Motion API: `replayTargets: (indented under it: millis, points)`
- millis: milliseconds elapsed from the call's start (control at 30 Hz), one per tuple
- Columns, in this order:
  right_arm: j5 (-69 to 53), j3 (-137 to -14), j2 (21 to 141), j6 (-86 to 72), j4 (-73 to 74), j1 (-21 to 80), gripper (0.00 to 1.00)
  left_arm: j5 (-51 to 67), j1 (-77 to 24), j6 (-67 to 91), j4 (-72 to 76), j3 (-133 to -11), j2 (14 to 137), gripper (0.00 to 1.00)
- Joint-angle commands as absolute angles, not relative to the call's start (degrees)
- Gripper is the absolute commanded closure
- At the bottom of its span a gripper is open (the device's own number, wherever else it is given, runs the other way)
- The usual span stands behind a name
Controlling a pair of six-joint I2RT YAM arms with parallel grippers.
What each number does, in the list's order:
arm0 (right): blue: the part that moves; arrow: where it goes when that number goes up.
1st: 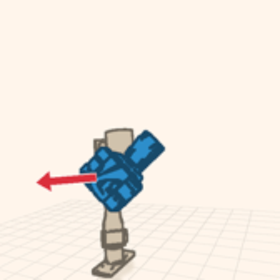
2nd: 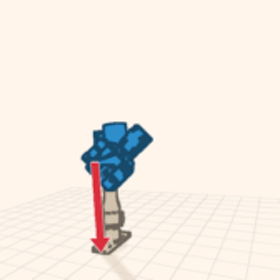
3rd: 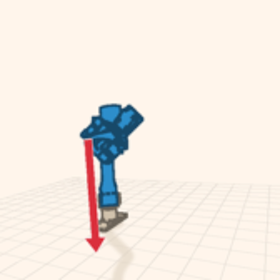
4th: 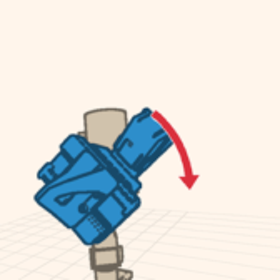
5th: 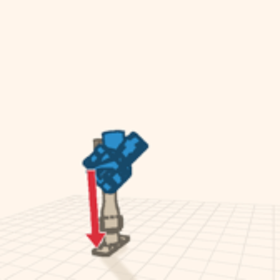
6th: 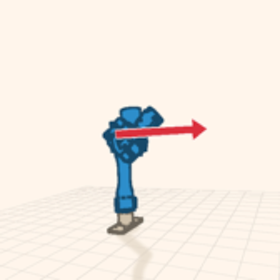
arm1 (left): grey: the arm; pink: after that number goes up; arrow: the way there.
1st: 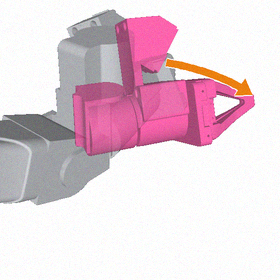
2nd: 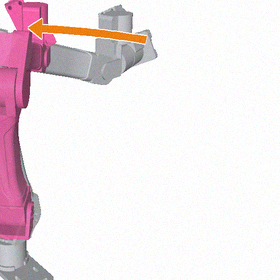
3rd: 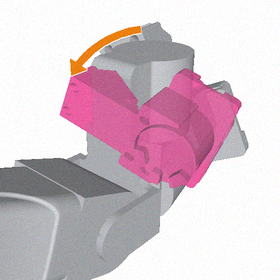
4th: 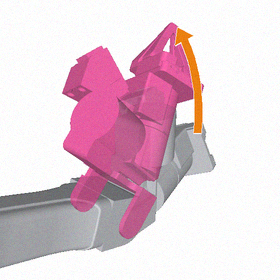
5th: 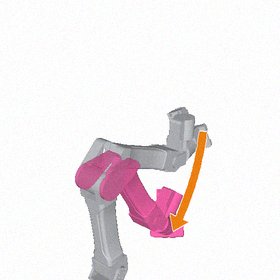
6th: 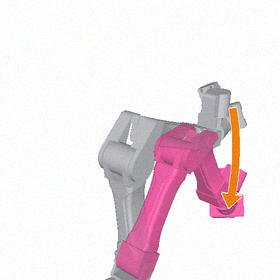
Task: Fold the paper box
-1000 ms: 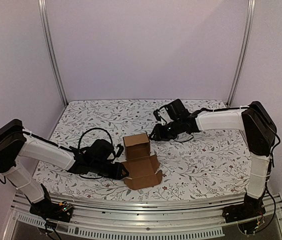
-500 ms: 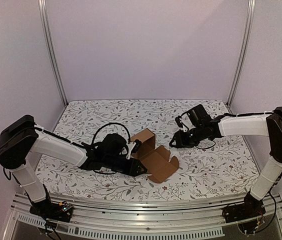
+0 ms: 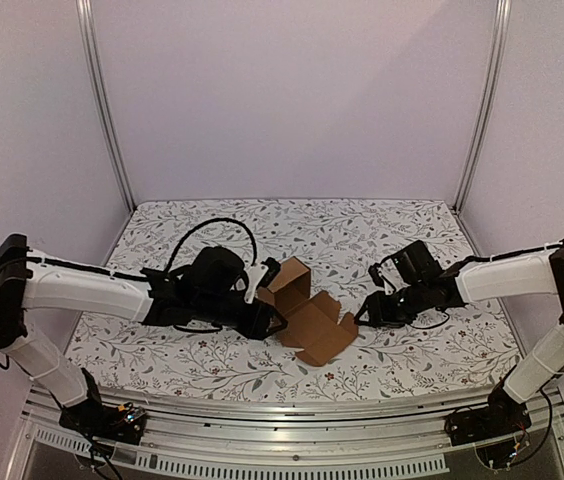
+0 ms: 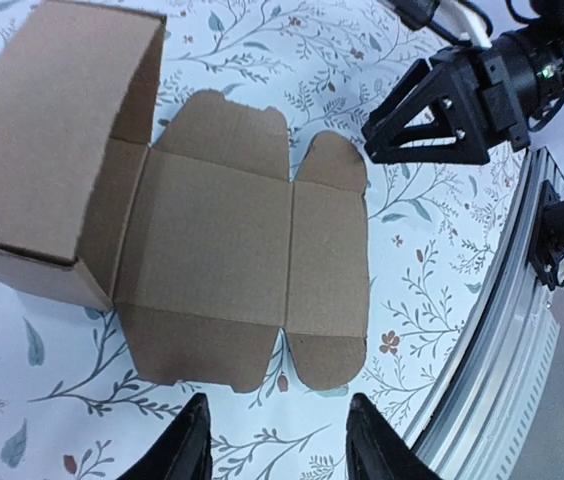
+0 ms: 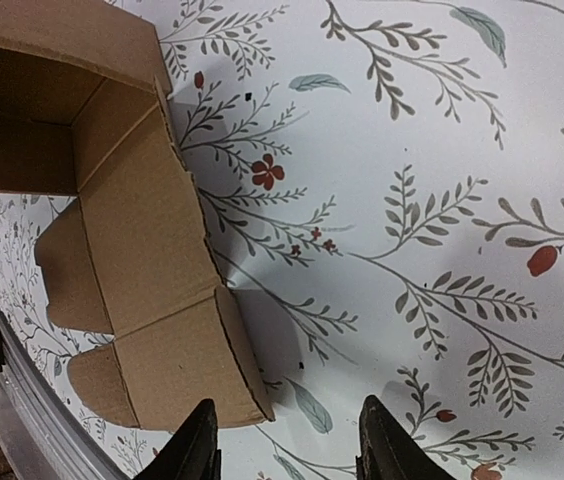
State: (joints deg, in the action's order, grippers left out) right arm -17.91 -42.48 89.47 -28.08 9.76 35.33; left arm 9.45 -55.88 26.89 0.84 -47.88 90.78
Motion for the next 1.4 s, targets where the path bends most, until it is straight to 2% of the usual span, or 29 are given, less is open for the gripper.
replayTargets:
  millis: [0,267,567,633,767,1100,1367]
  points:
    - [-21.01,-42.86,91.35,-29.14,4.86,35.51,0.54,1.21,-56.47,20.72,-5.49,-49.30,83.52,0.54]
    - [-22.44,-44.92,96.03,-28.23,4.29,36.01,0.58,-7.30,-56.29,16.20,-9.17,-49.74,74.61,0.54]
    - [-22.34,-46.23,98.26,-27.12,4.48,37.69,0.75,-9.37,-56.17,15.89,-11.47,-49.14,71.84,0.54]
    - [-22.33,-46.31,98.34,-26.67,4.63,37.78,0.81,-9.99,-56.19,15.69,-11.99,-49.13,71.73,0.54]
    - [-22.16,-47.86,98.29,-24.54,8.17,38.18,1.00,-10.67,-56.21,15.64,-12.27,-49.13,71.44,0.54]
    - [-17.44,-58.18,91.42,-9.66,29.09,40.18,1.00,-12.48,-56.22,15.63,-13.71,-49.30,69.58,0.54]
    - [-8.15,-71.61,87.47,5.35,51.40,44.62,1.00,-14.15,-56.07,14.97,-13.76,-49.79,67.07,0.54]
